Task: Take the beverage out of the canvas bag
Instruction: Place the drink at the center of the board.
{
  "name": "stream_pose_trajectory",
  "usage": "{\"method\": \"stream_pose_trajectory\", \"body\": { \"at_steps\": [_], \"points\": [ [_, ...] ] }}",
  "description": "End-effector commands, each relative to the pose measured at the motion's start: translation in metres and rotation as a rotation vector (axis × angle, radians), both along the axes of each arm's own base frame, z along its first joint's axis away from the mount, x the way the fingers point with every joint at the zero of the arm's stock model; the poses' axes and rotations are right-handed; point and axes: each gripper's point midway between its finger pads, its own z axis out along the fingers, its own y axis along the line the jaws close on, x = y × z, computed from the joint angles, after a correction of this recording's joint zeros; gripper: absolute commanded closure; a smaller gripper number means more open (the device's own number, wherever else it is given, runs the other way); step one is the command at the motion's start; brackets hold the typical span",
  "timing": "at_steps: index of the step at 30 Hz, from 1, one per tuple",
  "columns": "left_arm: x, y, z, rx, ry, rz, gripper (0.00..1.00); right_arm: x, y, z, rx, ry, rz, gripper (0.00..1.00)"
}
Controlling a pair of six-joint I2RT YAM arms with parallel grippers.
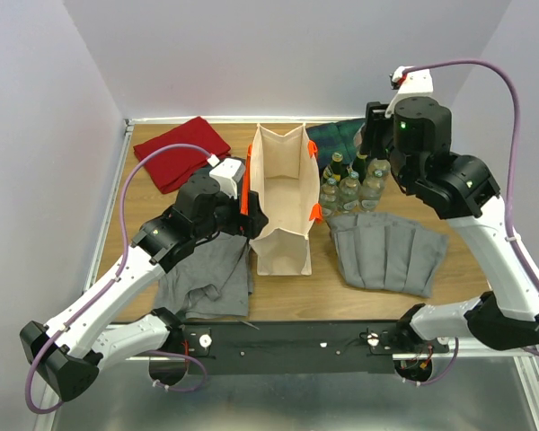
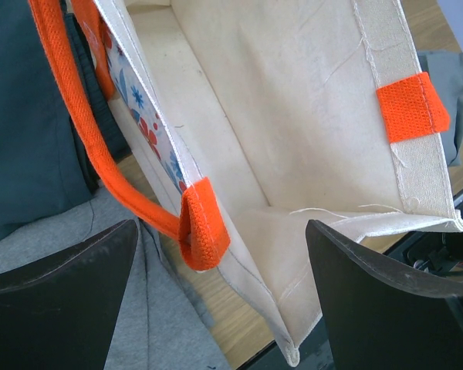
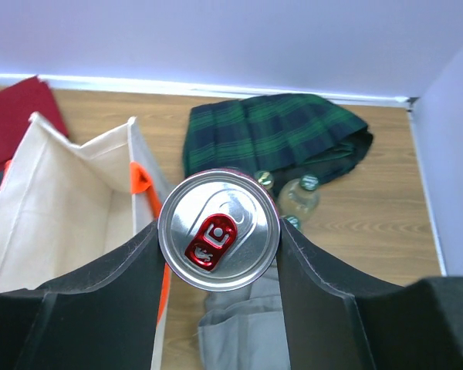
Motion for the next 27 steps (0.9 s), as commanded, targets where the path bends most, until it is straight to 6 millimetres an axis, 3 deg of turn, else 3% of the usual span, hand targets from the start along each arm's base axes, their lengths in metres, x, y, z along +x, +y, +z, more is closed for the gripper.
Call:
{"method": "stream_pose_trajectory", "body": {
  "at_steps": [1,12,27],
  "points": [
    [0.003,0.001,0.005,-0.013,-0.017,0.018,0.01,-0.003,-0.031,0.031,0.032,-0.126,-0.155,0.99],
    [0.004,0.001,0.007,-0.013,-0.022,0.020,0.01,-0.006,-0.066,0.006,-0.008,-0.098,-0.323,0.99],
    [0.004,0.000,0.008,-0.012,-0.020,0.009,0.01,0.034,-0.123,-0.051,0.070,0.043,-0.352,0.99]
  ]
}}
